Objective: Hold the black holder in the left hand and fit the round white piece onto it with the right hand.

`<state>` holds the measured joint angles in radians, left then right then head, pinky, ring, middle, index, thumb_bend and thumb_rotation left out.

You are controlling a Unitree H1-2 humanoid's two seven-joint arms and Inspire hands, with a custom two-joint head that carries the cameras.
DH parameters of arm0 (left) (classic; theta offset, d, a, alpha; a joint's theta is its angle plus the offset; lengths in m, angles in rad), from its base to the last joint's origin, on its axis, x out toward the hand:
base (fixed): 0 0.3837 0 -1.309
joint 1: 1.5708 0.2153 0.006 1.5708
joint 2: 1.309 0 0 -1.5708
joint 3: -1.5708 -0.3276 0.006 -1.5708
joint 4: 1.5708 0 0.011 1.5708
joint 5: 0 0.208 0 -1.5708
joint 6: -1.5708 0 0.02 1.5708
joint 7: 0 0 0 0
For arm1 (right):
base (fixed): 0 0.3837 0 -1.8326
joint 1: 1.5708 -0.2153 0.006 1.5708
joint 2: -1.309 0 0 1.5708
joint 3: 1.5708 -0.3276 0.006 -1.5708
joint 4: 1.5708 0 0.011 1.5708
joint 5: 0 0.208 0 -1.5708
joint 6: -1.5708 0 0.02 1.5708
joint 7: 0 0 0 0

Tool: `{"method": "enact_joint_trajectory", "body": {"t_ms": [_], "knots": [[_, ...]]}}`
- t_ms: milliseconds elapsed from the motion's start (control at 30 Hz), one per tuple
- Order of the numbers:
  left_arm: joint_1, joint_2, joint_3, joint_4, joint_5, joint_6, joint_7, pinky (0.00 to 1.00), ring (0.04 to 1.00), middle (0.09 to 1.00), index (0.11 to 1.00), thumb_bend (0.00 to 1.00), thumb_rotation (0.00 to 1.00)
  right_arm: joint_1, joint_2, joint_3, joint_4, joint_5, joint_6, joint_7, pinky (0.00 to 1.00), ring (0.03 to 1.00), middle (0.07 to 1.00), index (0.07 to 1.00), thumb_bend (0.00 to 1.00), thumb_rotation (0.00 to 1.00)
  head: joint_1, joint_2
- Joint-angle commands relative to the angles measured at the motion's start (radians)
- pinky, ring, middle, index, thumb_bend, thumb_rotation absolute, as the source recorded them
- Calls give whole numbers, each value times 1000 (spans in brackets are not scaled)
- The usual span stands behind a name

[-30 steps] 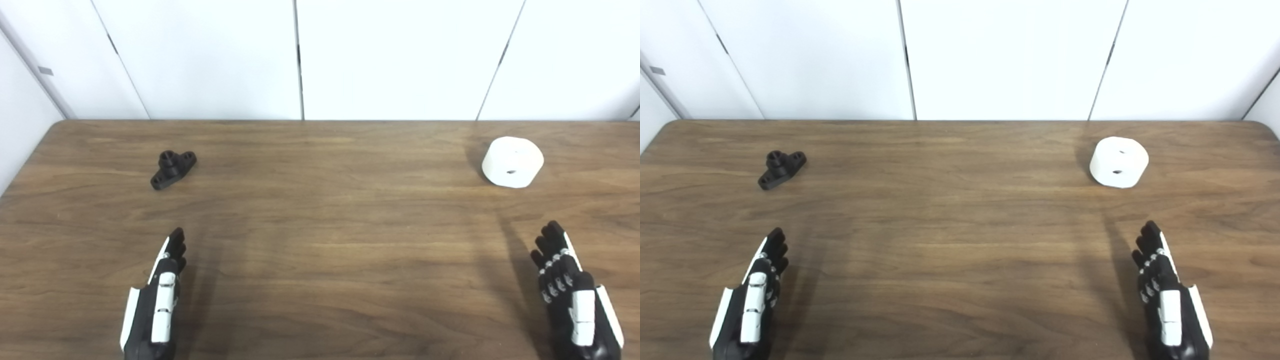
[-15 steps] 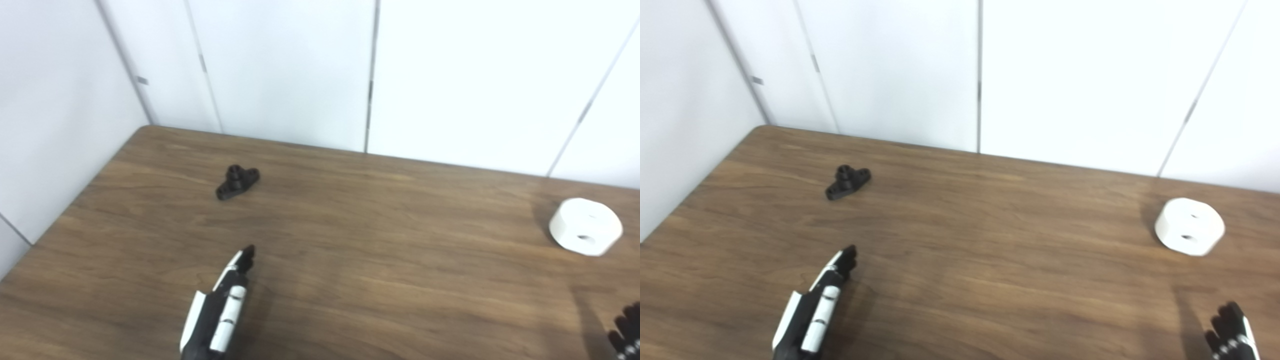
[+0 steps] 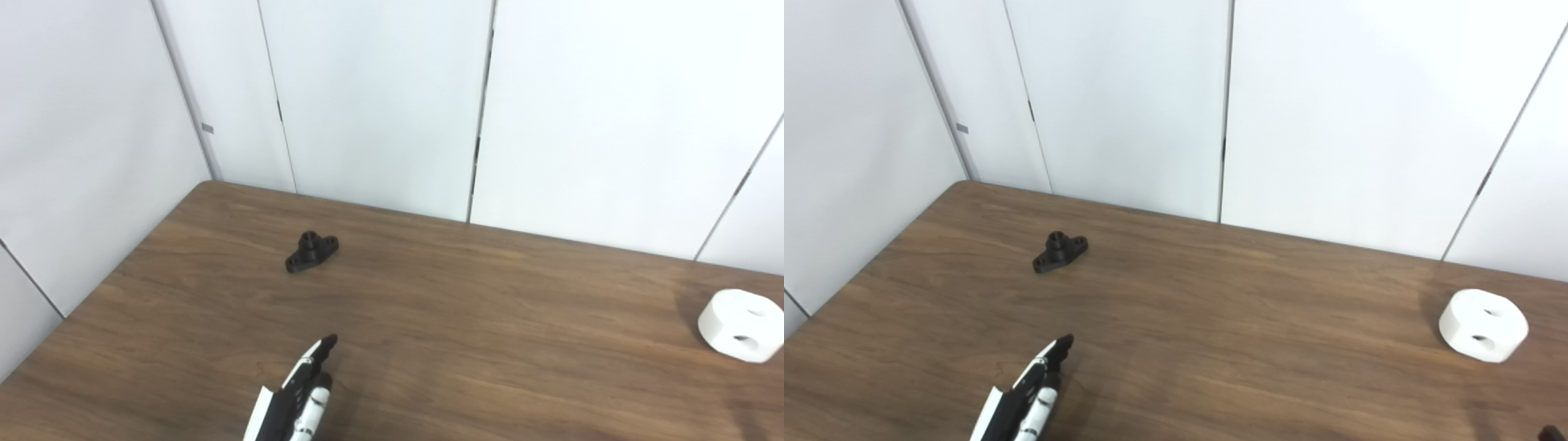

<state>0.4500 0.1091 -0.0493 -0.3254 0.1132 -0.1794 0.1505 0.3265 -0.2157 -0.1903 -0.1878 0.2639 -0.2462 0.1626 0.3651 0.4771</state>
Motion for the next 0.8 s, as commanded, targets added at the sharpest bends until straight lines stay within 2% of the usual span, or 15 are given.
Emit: {"method": "enact_joint_trajectory", "body": {"t_ms": [0,167,300,433,500,667,767], "knots": [[44,-85,-18,-12,27,-17,16,953,944,933,897,376,737,23,-9,-11,54,-8,-6,0,1000,1000,1000,980,616,987,-1,-5],[57,-84,-27,-20,48,-14,33,917,944,937,898,368,602,27,-12,-12,65,-10,-22,2,1000,1000,1000,985,615,994,-13,-3],[61,-93,-19,-47,124,31,70,831,895,898,867,386,466,30,-13,-9,64,-16,-27,0,1000,1000,1000,987,611,999,-37,-1],[45,-102,-2,-88,179,65,112,806,868,877,841,478,151,31,-12,-6,70,-26,-32,0,1000,1000,1000,988,613,998,-45,-1],[20,-93,18,-116,204,85,123,811,863,864,830,551,59,31,-10,-7,79,-29,-38,0,1000,1000,998,984,629,1000,-45,-1],[-40,-80,73,-192,278,193,133,848,876,851,809,680,46,27,-3,-7,86,-21,-43,-2,1000,1000,980,957,624,995,-33,-5],[-73,-69,94,-217,330,256,130,851,871,852,808,717,20,24,-7,-6,89,-17,-46,4,1000,1000,980,952,610,996,-27,-2]]}}
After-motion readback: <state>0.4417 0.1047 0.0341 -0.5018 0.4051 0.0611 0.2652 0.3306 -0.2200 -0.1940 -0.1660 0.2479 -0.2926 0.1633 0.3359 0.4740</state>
